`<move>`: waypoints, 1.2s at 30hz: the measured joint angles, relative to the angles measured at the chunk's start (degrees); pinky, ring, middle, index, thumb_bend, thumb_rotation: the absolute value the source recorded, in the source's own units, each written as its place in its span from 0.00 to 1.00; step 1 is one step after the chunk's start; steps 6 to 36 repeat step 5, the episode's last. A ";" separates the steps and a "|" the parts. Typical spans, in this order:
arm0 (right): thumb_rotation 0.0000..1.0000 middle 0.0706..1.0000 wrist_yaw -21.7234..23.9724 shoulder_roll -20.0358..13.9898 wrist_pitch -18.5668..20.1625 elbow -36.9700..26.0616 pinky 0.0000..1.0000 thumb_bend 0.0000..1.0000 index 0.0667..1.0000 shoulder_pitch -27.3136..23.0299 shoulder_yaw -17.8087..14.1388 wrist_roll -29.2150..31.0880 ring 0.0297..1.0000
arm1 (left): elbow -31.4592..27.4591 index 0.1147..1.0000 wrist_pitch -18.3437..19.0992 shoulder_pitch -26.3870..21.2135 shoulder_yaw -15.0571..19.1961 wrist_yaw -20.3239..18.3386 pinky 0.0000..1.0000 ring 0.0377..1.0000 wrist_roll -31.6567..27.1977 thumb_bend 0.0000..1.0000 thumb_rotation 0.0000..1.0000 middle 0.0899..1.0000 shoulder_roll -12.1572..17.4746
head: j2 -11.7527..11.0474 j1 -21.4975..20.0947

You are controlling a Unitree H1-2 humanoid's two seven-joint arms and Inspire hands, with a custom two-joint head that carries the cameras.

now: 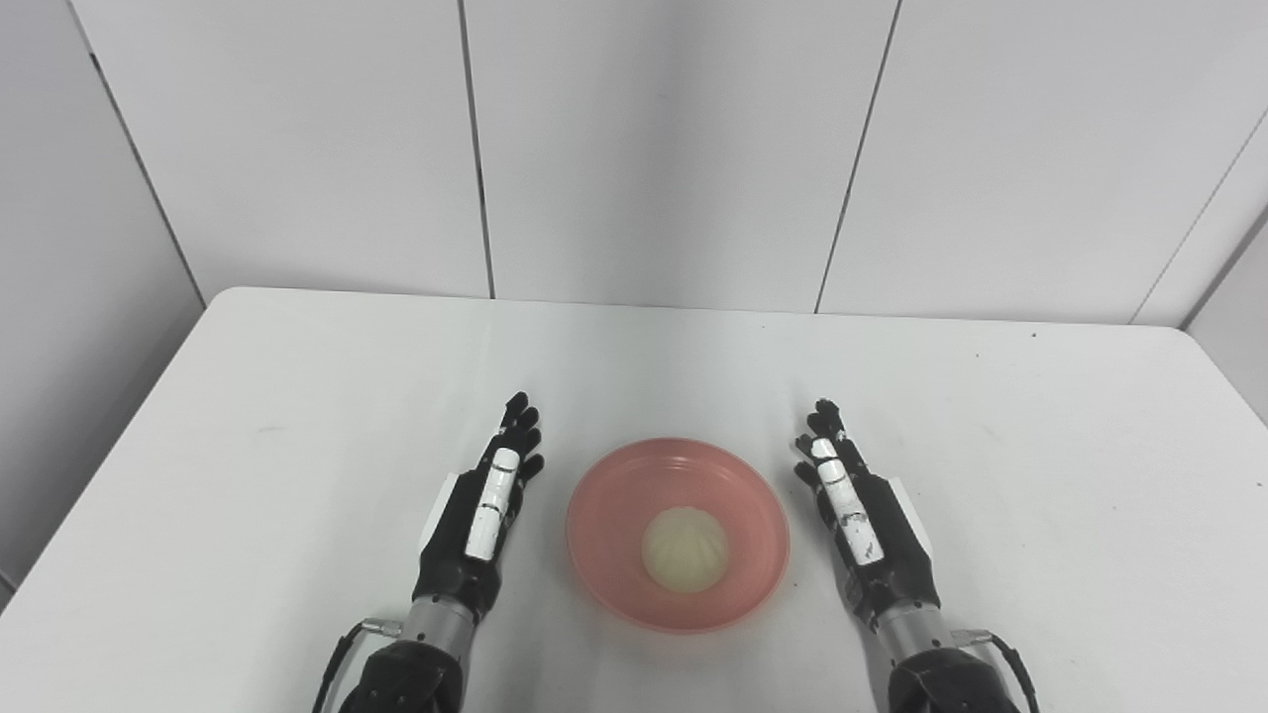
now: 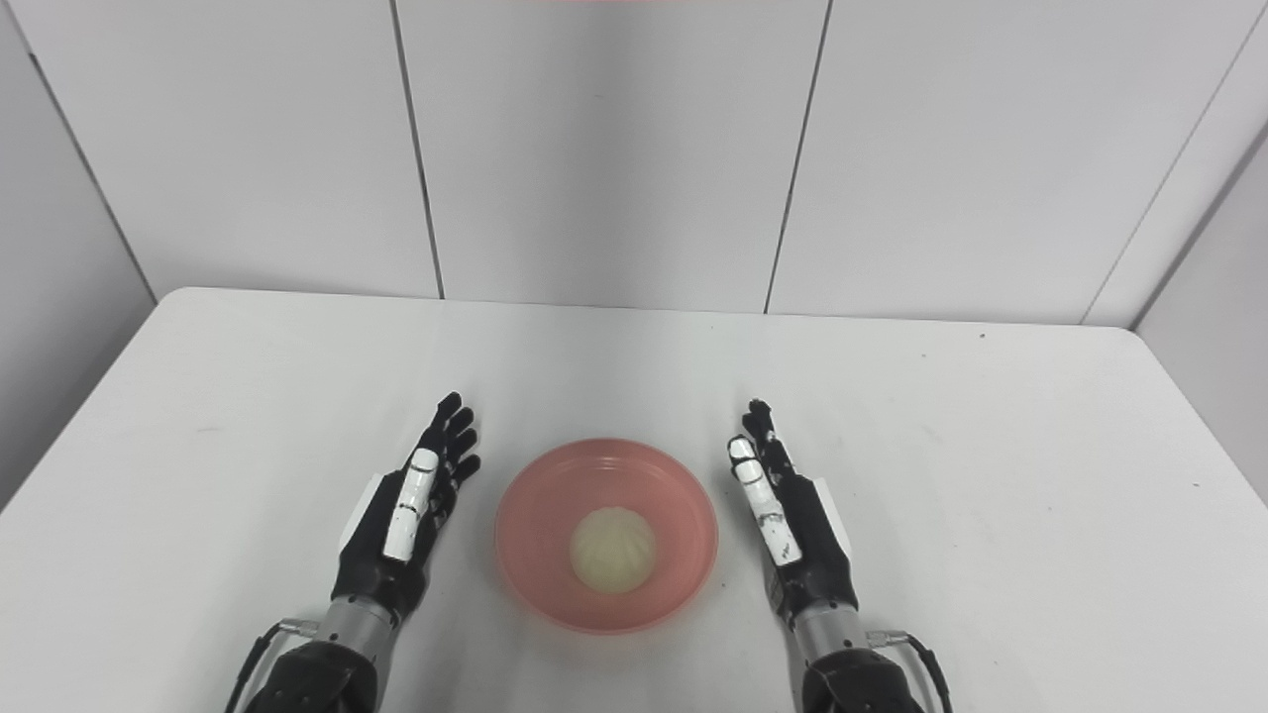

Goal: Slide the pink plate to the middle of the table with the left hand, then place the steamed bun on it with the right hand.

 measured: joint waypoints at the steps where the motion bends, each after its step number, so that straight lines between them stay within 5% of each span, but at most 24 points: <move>1: 0.87 1.00 0.00 0.05 0.00 0.00 0.99 0.55 1.00 0.00 -0.03 0.21 0.97 | 0.06 1.00 -0.01 -0.05 0.16 -0.01 1.00 1.00 -0.02 0.64 1.00 1.00 0.00 | 0.00 -0.09; 36: 0.87 1.00 0.00 0.08 0.00 0.02 0.99 0.56 1.00 -0.02 -0.13 0.94 0.97 | 0.70 1.00 -0.03 -0.62 0.50 -0.11 1.00 1.00 -0.54 0.64 1.00 1.00 0.00 | 0.09 -0.09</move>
